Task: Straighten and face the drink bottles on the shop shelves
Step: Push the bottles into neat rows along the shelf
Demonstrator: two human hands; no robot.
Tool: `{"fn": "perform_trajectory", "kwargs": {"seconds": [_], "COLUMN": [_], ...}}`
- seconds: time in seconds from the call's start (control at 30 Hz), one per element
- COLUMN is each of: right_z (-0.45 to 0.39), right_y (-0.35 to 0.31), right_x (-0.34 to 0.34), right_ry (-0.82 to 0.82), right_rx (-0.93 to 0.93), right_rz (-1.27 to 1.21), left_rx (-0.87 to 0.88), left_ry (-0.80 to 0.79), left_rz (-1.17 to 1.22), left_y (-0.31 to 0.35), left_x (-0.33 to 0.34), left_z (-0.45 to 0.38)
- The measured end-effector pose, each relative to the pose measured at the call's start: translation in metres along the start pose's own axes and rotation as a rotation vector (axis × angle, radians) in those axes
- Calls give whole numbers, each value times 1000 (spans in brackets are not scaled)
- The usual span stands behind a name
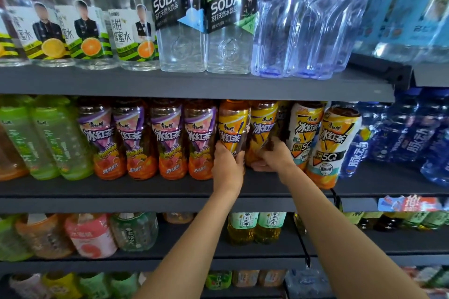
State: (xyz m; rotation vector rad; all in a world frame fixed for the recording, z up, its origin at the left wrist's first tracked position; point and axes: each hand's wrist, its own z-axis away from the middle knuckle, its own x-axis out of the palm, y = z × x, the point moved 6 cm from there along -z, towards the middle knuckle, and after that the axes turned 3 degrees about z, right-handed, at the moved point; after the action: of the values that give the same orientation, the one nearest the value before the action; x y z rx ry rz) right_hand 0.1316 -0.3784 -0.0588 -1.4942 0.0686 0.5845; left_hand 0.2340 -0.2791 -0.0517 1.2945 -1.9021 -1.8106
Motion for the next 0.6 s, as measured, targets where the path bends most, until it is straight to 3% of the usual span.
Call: {"fn": "perform_trajectory", "kwargs": {"seconds": [0.17, 0.3, 0.5, 0.6], "right_z": [-6, -4, 17, 22], "right_y": [1, -1, -18, -13], "right_x": [5, -4, -39, -52], "right_ry": [-83, 172, 325, 313], "right_rx": [46, -94, -277, -247], "right_rz": [-55, 294, 326, 288], "left_rx": [21, -17, -23, -17], "left_ry": [-28, -103, -118, -136], "left_rz": [-54, -187, -238, -213], "left_y": [3, 8, 8, 9], "left_x": [0, -4, -6, -6], "left_z": [-4, -11, -12, -11]}}
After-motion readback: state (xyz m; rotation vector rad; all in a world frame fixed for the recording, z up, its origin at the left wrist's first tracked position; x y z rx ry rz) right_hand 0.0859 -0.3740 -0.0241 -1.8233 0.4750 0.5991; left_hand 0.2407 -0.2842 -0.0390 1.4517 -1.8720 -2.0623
